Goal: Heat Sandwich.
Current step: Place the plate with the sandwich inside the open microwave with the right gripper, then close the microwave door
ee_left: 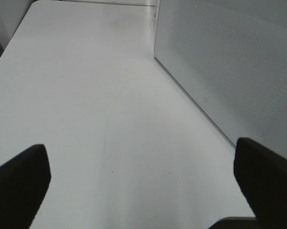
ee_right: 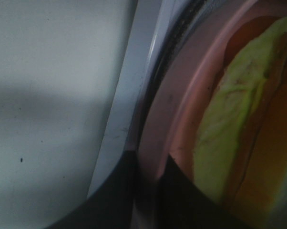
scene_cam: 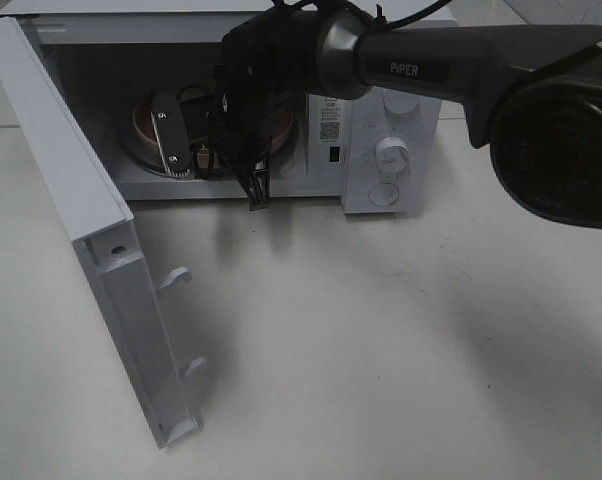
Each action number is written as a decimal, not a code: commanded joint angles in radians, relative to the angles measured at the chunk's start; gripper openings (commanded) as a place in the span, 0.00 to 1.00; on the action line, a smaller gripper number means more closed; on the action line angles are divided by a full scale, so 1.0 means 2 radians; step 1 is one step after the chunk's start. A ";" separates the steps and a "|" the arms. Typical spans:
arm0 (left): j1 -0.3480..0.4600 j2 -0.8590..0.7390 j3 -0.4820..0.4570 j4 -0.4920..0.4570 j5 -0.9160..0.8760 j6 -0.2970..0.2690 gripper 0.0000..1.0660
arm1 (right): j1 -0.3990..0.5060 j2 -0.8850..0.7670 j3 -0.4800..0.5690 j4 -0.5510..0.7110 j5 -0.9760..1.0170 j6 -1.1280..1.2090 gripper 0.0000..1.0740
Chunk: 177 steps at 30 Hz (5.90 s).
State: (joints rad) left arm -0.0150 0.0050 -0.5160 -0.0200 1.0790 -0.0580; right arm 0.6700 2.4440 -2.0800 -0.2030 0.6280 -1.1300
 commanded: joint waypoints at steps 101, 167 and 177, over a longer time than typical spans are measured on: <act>0.002 -0.002 0.001 -0.003 -0.002 -0.003 0.91 | 0.005 -0.744 0.632 0.015 0.170 0.557 0.71; 0.002 -0.001 0.001 -0.003 -0.002 -0.003 0.91 | -0.324 -1.238 0.789 0.049 0.184 0.642 0.71; 0.002 -0.001 0.001 -0.003 -0.002 -0.003 0.91 | -0.324 -1.238 0.789 0.049 0.184 0.642 0.71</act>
State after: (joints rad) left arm -0.0150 0.0050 -0.5160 -0.0200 1.0790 -0.0580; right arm 0.0270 -0.0040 -0.5050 -0.1000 1.0090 0.1580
